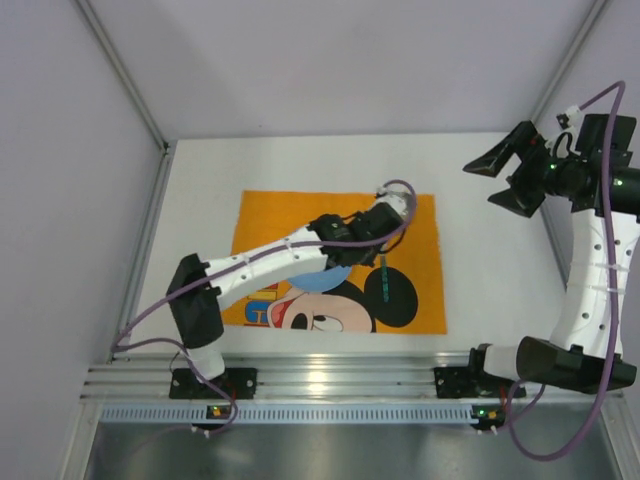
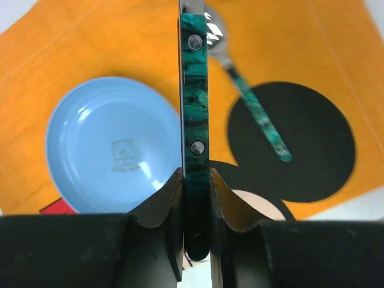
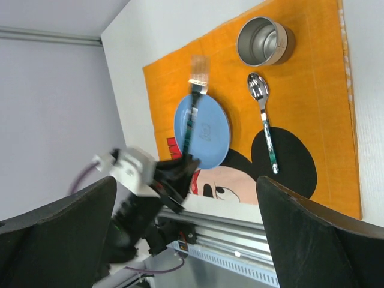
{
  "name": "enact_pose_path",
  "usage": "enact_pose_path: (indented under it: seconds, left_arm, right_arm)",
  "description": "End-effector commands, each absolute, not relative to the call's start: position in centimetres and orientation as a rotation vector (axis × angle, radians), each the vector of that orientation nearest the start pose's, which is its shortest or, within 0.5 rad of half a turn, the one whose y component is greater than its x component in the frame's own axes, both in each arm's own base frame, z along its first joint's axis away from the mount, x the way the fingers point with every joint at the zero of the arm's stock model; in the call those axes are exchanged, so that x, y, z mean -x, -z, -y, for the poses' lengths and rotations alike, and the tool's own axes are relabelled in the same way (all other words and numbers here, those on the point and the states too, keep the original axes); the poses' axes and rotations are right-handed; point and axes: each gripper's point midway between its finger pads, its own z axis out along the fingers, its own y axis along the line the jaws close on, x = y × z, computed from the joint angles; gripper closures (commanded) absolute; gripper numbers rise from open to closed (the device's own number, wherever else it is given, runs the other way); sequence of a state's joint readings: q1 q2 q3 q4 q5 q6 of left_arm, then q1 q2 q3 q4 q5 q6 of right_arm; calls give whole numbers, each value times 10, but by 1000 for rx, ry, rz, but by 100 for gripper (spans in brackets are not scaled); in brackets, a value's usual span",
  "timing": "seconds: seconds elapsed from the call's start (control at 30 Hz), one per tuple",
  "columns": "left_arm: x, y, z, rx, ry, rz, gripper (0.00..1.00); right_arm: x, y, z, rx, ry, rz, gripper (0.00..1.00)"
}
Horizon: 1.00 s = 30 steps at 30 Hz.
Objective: Set the dinner table for one person
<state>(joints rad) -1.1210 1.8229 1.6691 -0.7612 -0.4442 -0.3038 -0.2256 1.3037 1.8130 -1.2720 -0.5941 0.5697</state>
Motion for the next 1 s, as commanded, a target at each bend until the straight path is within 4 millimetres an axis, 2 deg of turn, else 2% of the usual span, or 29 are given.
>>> enact_pose_path:
  seconds: [0.0, 0.03, 0.07, 0.1, 0.13, 0.17, 0.2, 0.23, 0.27, 0.3, 0.33, 0.37, 0.4, 0.6, 0.73, 0.8, 0.97]
  left_arm:
    - [-281, -225, 329, -420, 304, -2237, 100]
    - [-299, -227, 301, -325, 288, -2248, 100]
    - [-299, -244, 283, -267, 341, -2227, 100]
    - [-299, -233, 264, -228, 326, -2255, 100]
    - [-308, -248, 233, -117, 334, -2225, 100]
    - [-308, -249, 217, -74, 337, -2223, 100]
    - [-303, -234, 203, -49, 339, -2260, 100]
    - [-306, -244, 178, 32, 353, -2224, 100]
    - [-305, -241, 166, 58, 361, -2221, 100]
    - [-297, -218, 156, 70, 368, -2269, 100]
    - [-298, -220, 135, 127, 362, -2242, 100]
    - [-299, -214, 127, 146, 366, -2242, 100]
    - [-296, -197, 116, 166, 378, -2279, 100]
    - [-298, -152, 110, 121, 437, -2367, 100]
    - [-302, -121, 124, 40, 515, -2440, 100]
    - [-301, -110, 127, 32, 545, -2476, 100]
    - [-292, -100, 127, 47, 546, -2538, 100]
  right_arm:
    - [-272, -377, -54, -615, -849, -2213, 0]
    - [-271, -376, -54, -612, -845, -2215, 0]
    - [-270, -373, -55, -616, -850, -2220, 0]
    - [-269, -371, -56, -613, -859, -2223, 0]
    - [-269, -369, -57, -617, -869, -2226, 0]
    - [-267, -364, -61, -619, -899, -2241, 0]
    - [-267, -361, -62, -623, -914, -2246, 0]
    - [-266, -356, -64, -631, -930, -2252, 0]
    - [-264, -354, -66, -628, -946, -2254, 0]
    - [-263, -352, -67, -628, -952, -2255, 0]
    - [-263, -351, -67, -629, -957, -2253, 0]
    - [-260, -350, -69, -625, -962, -2256, 0]
    - [-258, -349, -69, -623, -961, -2257, 0]
    - [-245, -340, -75, -614, -982, -2273, 0]
    - [-238, -337, -78, -607, -986, -2278, 0]
    - [-235, -336, -78, -605, -985, -2282, 0]
    - [-223, -332, -81, -595, -979, -2289, 0]
